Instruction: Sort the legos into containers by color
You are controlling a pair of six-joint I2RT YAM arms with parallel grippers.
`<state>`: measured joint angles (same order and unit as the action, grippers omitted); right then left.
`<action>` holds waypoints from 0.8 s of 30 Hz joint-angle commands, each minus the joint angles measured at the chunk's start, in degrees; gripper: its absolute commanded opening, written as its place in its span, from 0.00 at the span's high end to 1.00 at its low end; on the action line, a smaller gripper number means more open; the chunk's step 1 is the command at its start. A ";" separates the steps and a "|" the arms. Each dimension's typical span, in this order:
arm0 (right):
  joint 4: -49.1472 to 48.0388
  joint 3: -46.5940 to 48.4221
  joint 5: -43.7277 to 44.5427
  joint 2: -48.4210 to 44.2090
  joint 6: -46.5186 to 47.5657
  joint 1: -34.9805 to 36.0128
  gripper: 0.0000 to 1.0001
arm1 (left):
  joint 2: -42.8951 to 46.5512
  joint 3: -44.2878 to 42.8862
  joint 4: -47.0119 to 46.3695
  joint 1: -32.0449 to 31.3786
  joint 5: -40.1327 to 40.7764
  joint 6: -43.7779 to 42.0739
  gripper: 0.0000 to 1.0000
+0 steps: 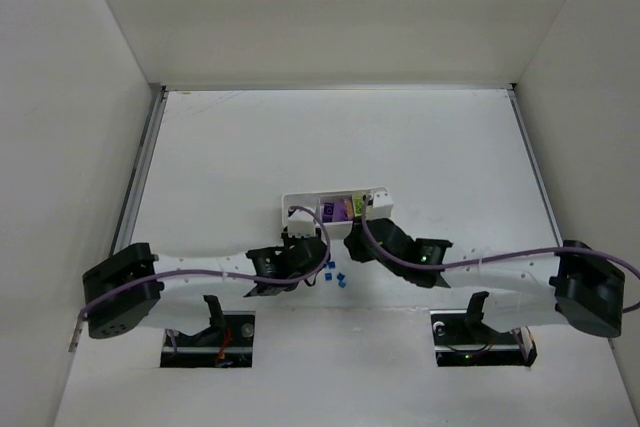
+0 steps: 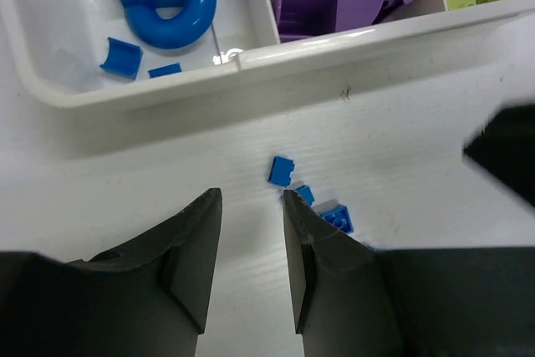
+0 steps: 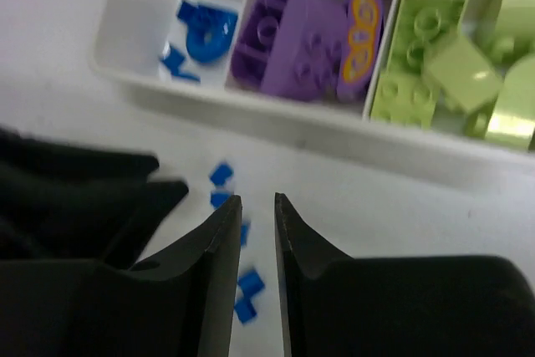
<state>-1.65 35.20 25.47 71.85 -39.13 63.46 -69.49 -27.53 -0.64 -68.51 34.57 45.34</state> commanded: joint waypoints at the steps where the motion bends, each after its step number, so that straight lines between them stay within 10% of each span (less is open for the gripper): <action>1: 5.60 -3.02 2.04 -4.95 -5.76 3.54 0.70 | -4.06 -4.02 -3.39 0.26 1.91 0.02 0.67; 24: 6.22 -2.95 -6.22 2.50 -4.73 11.82 0.49 | -17.25 -7.10 -7.18 2.90 -0.99 -2.27 0.77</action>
<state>4.62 29.50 21.10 73.41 -45.74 74.72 -85.89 -33.85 -8.08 -65.84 33.76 43.31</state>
